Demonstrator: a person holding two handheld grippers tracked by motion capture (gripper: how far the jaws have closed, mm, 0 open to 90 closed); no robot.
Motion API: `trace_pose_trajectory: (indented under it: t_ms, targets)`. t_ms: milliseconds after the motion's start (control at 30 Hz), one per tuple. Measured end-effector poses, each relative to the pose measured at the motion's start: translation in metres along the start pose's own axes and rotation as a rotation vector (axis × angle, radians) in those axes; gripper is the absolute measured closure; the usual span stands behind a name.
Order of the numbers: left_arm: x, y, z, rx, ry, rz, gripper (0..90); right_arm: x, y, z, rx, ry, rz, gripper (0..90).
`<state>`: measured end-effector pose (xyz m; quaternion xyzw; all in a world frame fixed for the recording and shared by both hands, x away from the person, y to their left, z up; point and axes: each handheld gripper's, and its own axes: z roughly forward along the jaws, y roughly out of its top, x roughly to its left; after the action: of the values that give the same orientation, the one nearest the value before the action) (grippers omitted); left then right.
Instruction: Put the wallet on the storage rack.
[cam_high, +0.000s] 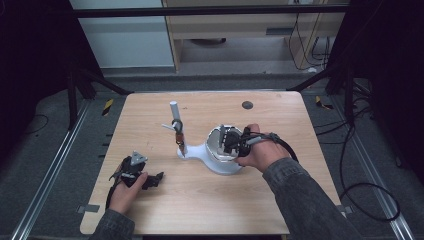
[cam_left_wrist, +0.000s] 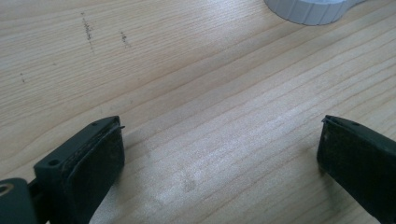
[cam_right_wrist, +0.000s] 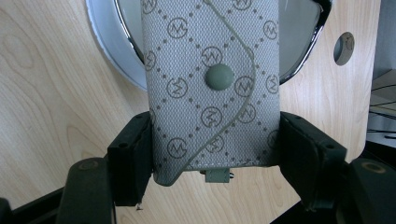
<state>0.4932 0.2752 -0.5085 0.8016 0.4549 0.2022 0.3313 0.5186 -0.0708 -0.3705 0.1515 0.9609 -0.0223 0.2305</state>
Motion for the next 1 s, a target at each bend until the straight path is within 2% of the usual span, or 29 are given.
trace_pose_trajectory:
  t_ms: [1000]
  targets:
    - [0.0, 0.0, 0.0, 0.002, -0.003, 0.004, 0.3, -0.002, 0.011, 0.008, 0.009, 0.015, 0.004, 31.6]
